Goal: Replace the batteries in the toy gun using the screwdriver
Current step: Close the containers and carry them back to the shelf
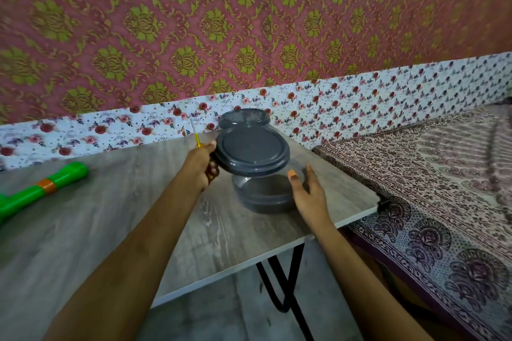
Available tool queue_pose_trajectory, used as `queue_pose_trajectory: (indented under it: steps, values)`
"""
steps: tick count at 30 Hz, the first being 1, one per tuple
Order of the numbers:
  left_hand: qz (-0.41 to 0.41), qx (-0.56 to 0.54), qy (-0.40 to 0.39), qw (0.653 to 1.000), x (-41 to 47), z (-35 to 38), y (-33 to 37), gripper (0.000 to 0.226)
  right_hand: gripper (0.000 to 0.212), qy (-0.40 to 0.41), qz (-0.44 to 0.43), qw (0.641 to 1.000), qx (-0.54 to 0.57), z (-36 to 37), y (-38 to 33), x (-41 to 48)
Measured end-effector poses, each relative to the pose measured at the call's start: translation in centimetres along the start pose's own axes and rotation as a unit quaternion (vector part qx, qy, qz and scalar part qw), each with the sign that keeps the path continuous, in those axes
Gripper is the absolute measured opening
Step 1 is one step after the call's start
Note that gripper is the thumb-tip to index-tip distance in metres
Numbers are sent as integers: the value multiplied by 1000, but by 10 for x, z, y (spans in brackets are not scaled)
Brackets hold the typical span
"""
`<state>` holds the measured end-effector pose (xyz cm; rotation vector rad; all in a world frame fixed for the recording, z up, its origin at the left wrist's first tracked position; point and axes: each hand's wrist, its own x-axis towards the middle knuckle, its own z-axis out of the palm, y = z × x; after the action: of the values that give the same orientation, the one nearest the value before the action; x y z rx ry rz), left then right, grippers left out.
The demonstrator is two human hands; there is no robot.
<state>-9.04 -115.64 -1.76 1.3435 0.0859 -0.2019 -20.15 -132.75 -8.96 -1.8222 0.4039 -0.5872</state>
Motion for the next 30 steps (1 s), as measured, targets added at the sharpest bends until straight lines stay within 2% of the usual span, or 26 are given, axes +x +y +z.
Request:
queue_pose_trajectory:
  steps: [3,7,11,18,25,30]
  values:
    - [-59,-15,0,998,4,-14,-15,31,62,3,9,999,48,3,-1,-4]
    - [-81,14,0,997,5,-23,-26,28,59,10,32,995,92,8,-4,-5]
    - [-49,90,2,995,2,-17,-28,30,52,33,43,989,136,9,-5,-5]
    - [11,192,-13,981,2,-3,-29,26,50,28,85,982,168,5,-4,1]
    - [23,247,-42,968,3,-3,-30,29,65,-2,156,974,164,1,-11,12]
    - [-11,254,-60,965,1,-3,-26,22,41,-14,172,971,167,-2,-17,14]
